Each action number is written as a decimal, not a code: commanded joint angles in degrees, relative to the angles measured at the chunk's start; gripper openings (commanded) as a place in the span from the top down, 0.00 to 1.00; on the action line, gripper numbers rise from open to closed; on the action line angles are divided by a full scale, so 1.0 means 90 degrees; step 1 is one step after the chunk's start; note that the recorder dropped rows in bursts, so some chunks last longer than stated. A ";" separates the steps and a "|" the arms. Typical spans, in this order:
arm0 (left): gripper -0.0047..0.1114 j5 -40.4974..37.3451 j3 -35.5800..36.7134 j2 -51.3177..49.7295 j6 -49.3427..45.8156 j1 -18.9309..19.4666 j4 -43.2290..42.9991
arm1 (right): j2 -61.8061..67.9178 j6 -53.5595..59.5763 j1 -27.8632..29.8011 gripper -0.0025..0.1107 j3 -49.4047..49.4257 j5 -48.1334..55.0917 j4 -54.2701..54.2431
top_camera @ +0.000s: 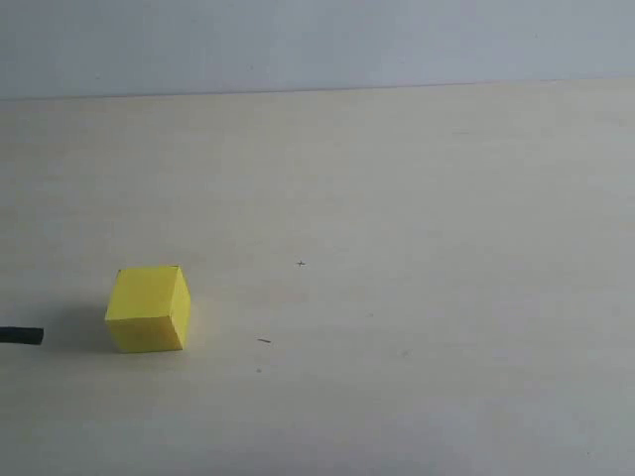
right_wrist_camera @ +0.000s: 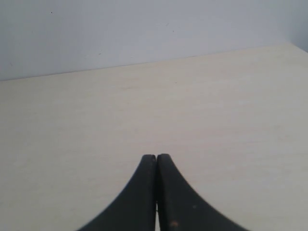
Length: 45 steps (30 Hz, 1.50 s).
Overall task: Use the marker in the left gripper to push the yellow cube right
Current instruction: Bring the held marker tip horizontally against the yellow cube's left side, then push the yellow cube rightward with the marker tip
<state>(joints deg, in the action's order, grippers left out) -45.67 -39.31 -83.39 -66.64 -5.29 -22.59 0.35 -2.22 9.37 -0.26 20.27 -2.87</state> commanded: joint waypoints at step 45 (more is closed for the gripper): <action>0.96 0.1653 -0.0323 -0.1157 0.1938 -0.1126 -0.0275 | -0.0039 0.0001 -0.0011 0.98 0.0029 -0.0005 -0.0005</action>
<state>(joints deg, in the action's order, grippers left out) -34.40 -41.94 -92.44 -50.12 -15.62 -26.33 0.35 -2.22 9.37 -0.26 20.27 -2.87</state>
